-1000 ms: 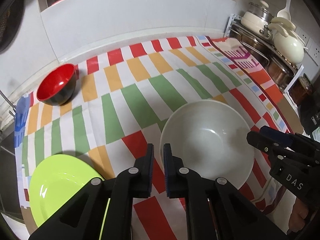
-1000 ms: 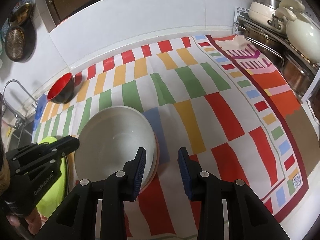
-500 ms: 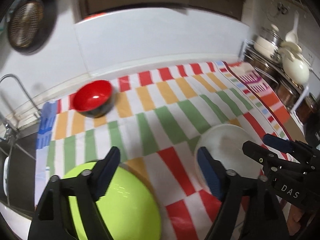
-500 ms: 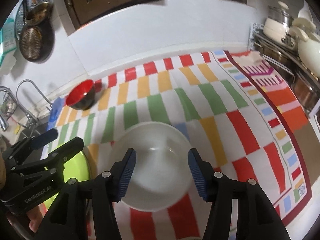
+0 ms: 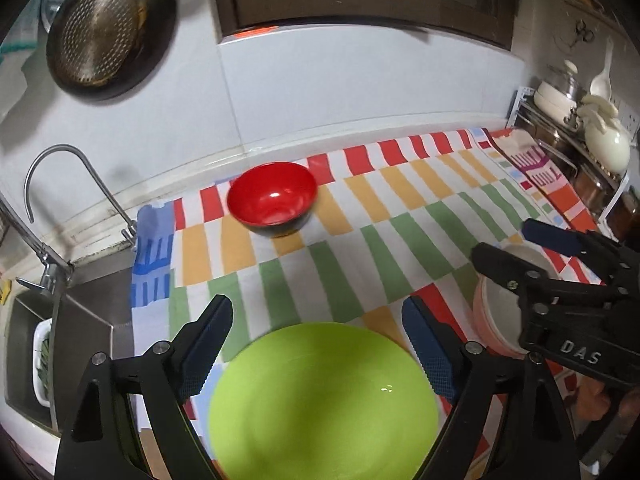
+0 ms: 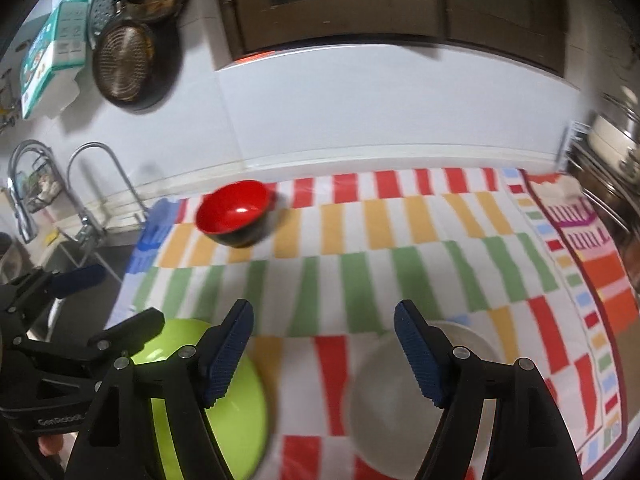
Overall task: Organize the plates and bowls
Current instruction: 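Withdraw both grippers and reach toward the red-and-black bowl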
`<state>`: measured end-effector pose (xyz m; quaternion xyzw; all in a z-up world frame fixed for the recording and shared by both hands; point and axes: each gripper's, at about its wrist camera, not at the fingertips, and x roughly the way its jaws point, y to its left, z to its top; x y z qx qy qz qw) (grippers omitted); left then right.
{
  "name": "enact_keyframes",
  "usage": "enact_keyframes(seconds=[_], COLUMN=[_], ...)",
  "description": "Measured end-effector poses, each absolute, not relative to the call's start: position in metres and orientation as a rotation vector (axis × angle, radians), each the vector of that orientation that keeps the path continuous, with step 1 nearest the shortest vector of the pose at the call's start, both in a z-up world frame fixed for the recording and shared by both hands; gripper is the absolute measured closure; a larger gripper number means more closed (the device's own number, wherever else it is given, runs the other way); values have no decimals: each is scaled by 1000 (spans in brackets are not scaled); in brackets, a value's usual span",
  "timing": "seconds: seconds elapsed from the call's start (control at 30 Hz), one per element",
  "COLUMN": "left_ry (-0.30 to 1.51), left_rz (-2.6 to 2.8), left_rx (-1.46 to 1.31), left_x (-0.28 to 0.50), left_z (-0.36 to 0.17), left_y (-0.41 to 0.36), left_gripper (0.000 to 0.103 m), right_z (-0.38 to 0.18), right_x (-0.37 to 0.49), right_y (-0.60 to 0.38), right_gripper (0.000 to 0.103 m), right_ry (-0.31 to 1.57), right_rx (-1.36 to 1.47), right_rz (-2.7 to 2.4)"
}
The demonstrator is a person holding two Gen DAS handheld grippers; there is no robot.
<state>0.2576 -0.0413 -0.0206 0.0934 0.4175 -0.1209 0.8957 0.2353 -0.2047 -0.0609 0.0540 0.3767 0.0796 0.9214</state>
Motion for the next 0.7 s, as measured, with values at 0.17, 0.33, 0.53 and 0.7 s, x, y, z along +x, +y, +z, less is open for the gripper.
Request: enact_keyframes(seconds=[0.17, 0.33, 0.53, 0.7], left_ry=[817, 790, 803, 892], left_rz=[-212, -195, -213, -251], left_rx=[233, 261, 304, 313], left_x=[275, 302, 340, 382], left_z=[-5, 5, 11, 6], left_y=[-16, 4, 14, 19], left_gripper=[16, 18, 22, 30], right_z=[-51, -40, -32, -31], right_x=[262, 289, 325, 362], right_y=[-174, -150, -133, -124], right_gripper=[30, 30, 30, 32], right_ry=[826, 848, 884, 939], right_rx=[108, 78, 46, 35], right_rz=[221, 243, 248, 246])
